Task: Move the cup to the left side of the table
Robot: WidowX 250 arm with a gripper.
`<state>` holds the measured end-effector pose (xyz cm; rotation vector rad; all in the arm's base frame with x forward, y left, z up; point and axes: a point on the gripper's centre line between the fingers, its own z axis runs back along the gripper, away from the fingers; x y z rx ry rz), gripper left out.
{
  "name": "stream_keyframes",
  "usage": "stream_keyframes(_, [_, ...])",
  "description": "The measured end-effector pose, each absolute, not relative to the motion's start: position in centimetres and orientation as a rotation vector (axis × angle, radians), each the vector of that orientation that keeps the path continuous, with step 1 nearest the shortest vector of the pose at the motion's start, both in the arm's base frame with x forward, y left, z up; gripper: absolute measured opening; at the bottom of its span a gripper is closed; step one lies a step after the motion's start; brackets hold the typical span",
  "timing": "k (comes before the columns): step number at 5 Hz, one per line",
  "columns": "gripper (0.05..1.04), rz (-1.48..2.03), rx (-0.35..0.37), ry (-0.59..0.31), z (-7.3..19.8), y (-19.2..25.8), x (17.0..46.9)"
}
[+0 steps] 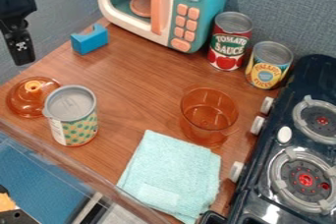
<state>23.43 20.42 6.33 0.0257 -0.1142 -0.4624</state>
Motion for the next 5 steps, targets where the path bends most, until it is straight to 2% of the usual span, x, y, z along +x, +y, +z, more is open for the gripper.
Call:
stream_keyframes(1, [1.001, -0.465, 0.003, -0.101, 5.6, 20.2, 23.3])
stream_keyframes(2, [1.001, -0.557, -0.027, -0.102, 5.9, 18.1, 23.7])
stream_keyframes(3, [1.001, -0.595, 0.015, -0.135, 7.8, 16.9, 24.6])
stream_keyframes(4, [1.001, -0.567, 0.057, -0.171, 10.0, 13.4, 26.3])
stream_keyframes(5, [1.001, -0.502, 0.035, -0.242, 10.7, 8.7, 27.6])
